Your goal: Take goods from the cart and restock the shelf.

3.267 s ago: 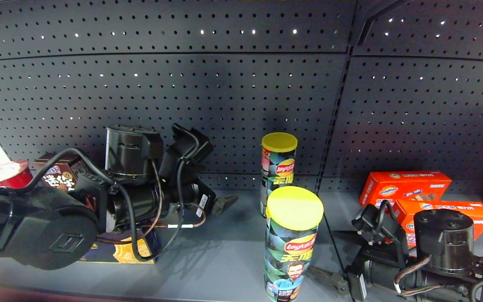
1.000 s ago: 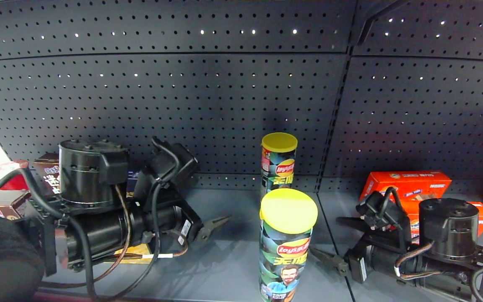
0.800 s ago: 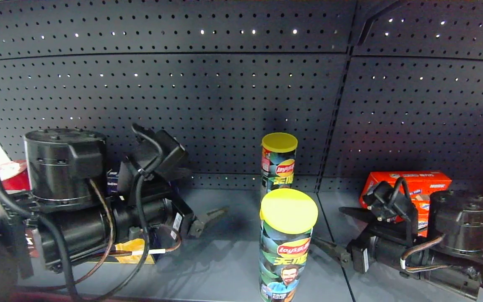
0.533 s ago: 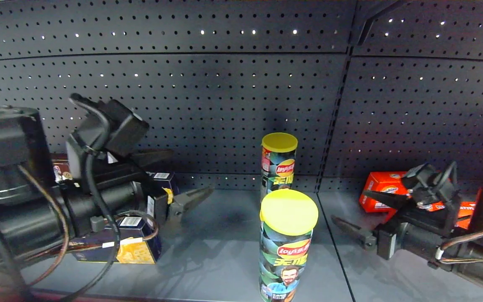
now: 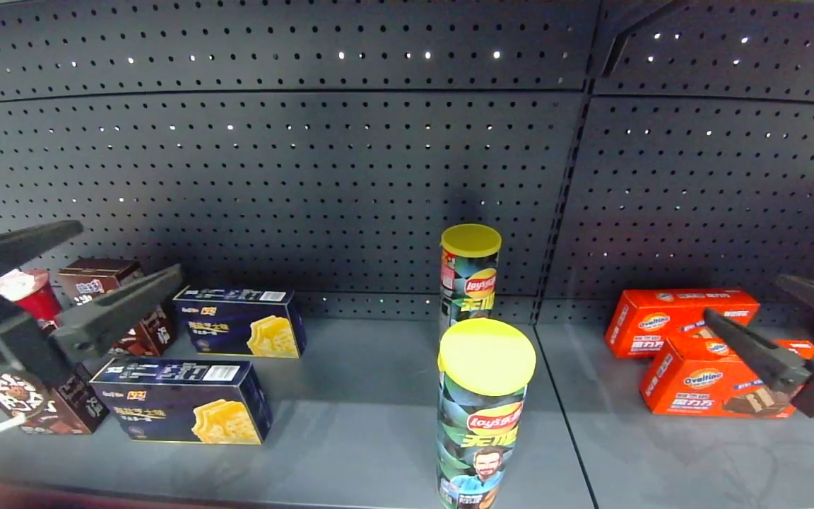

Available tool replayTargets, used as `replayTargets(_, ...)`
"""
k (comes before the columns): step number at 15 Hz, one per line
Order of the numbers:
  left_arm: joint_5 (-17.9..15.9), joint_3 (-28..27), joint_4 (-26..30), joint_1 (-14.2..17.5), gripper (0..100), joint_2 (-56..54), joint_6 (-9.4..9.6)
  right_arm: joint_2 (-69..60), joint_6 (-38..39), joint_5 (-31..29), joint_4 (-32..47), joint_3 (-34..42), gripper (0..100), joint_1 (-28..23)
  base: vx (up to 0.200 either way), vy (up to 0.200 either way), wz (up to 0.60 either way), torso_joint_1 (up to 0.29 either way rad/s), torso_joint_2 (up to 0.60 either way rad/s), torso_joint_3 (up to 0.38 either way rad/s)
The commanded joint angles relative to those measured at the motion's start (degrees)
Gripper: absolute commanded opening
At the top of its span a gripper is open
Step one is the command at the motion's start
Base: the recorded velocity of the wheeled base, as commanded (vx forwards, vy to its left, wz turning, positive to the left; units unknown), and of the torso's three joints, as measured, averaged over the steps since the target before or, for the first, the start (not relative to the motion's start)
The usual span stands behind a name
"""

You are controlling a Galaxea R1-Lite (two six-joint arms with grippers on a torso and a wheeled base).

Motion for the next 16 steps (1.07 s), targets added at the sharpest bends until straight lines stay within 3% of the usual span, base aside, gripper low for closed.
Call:
replayTargets(1,-2.2,6.8,0.3,5.7,100,-14.9,-0.44,-10.5,-0.1,0.4,1.7,1.4,100,-2.8,0.0,0.0,0.0,0.0,0.0,0.0)
replayTargets(4,3.2,14.2,3.5,5.8,100,-31.3,-0.36,-20.1,0.4,0.3,4.5,5.4,100,-7.8,0.0,0.0,0.0,0.0,0.0,0.0)
replayTargets(6,5.6,12.6,16.4,5.9,100,-42.4,-0.36,-27.8,0.7,-0.9,9.8,7.8,100,-8.7,0.0,0.0,0.0,0.0,0.0,0.0)
replayTargets(8,6.1,10.6,30.7,6.0,100,-51.4,-0.09,-36.8,0.9,-4.5,22.4,6.8,100,-9.2,0.0,0.0,0.0,0.0,0.0,0.0)
replayTargets(9,6.6,10.8,34.6,6.0,100,-53.6,0.0,-41.9,1.4,-5.6,29.1,6.1,100,-9.4,0.0,0.0,0.0,0.0,0.0,0.0)
replayTargets(11,7.5,10.3,33.9,5.9,100,-53.3,-0.18,-50.2,2.7,-7.0,39.3,5.9,100,-9.8,0.0,0.0,0.0,0.0,0.0,0.0)
replayTargets(13,7.8,13.8,33.7,5.9,100,-53.3,0.08,-61.4,3.8,-7.3,52.0,6.1,100,-10.7,0.0,0.0,0.0,0.0,0.0,0.0)
replayTargets(16,7.7,23.2,28.5,5.9,100,-53.3,-0.36,-63.1,4.6,-7.1,52.7,9.6,100,-11.8,0.0,0.0,0.0,0.0,0.0,0.0)
